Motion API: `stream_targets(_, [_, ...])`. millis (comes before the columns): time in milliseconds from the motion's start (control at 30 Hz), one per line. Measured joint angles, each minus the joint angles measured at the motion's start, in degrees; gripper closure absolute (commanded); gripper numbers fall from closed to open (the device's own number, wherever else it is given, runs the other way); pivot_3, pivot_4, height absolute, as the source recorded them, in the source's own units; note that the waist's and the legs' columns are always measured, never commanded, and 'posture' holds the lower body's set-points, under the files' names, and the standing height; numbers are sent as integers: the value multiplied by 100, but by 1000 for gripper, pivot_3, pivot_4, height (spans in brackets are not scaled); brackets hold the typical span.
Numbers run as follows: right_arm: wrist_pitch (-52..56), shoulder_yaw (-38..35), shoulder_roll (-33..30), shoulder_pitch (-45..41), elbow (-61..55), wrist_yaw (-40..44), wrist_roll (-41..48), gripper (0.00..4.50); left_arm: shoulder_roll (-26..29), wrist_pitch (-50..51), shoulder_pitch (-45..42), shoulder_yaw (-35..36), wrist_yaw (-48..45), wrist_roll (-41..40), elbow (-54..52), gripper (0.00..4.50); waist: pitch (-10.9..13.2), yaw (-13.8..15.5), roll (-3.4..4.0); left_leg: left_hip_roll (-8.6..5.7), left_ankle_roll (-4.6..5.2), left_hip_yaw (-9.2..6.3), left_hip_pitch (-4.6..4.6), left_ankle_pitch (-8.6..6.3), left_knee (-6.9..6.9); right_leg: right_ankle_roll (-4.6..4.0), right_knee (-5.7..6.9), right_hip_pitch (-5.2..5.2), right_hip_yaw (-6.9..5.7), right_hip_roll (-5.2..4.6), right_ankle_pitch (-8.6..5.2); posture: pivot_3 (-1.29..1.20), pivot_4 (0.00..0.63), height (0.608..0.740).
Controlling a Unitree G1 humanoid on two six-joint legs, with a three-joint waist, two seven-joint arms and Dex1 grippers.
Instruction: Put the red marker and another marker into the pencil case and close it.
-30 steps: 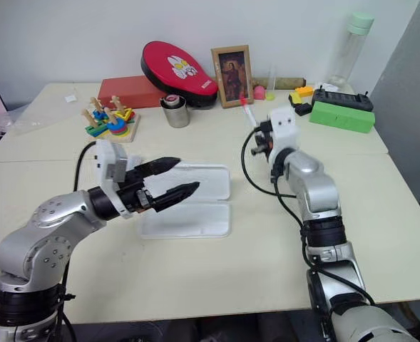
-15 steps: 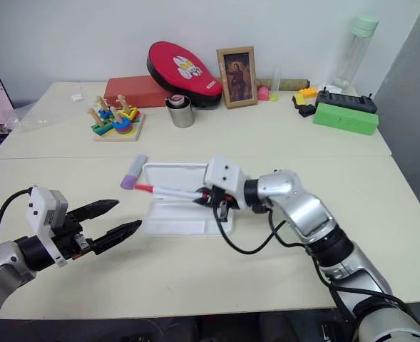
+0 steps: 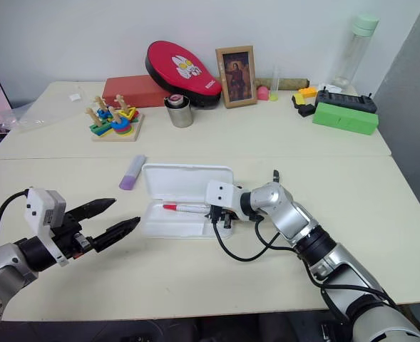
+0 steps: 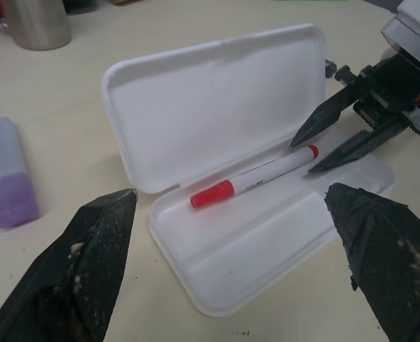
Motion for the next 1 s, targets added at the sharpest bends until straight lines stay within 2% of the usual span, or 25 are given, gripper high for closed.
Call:
stream_targets(200, [360, -617, 121, 6, -645, 273, 633, 567, -137, 67, -899, 277, 940, -75, 626, 0, -1, 0, -2, 1, 0, -4, 0, 0, 1, 0, 2, 2, -2, 2, 0, 0, 150, 740])
stream_targets(300, [682, -1112, 305, -62, -919, 299, 1193, 8, -110, 155, -1299, 198, 1388, 230, 1105, 0, 0, -1, -2, 0, 0, -7, 0, 0, 2, 0, 6, 2, -4, 3, 0, 0, 150, 740])
stream_targets(433, [989, -1779, 484, -541, -1090, 193, 1796, 8, -44, 247, -1821, -333, 1647, 759, 1897, 0, 0, -4, -1, -1, 0, -7, 0, 0, 2, 0, 9, 2, -5, 3, 1, 0, 150, 740])
stream_targets(533, [1004, -1970, 515, -689, -1083, 16, 1819, 8, -47, 280, -2182, -735, 1663, 1031, 2420, 0, -1, 29, -2, -3, 0, -12, 0, 0, 2, 0, 14, -1, -10, 2, 1, 0, 150, 740])
stream_targets(833, [1234, -2121, 514, -868, -1214, -475, 1810, 8, -100, 406, -3245, -1599, 1750, 1753, 3827, 0, -1, 28, -2, -3, 0, -17, -2, 1, 1, -2, 35, -5, -15, 3, 0, 0, 150, 740])
stream_targets(933, [1346, -2126, 509, -867, -1364, -542, 1857, 0, -174, 385, -3408, -1827, 1725, 1961, 4234, 451, -1, 15, -2, -3, 0, -19, -2, 1, 1, -2, 36, -5, -16, 3, 0, 0, 150, 740])
stream_targets(1000, [1389, -2126, 498, -866, -1424, -599, 1881, 0, -209, 360, -3490, -1909, 1705, 2073, 4423, 907, -1, 12, -2, -3, 0, -21, -2, 1, 2, -2, 37, -5, -17, 3, 0, 0, 150, 740])
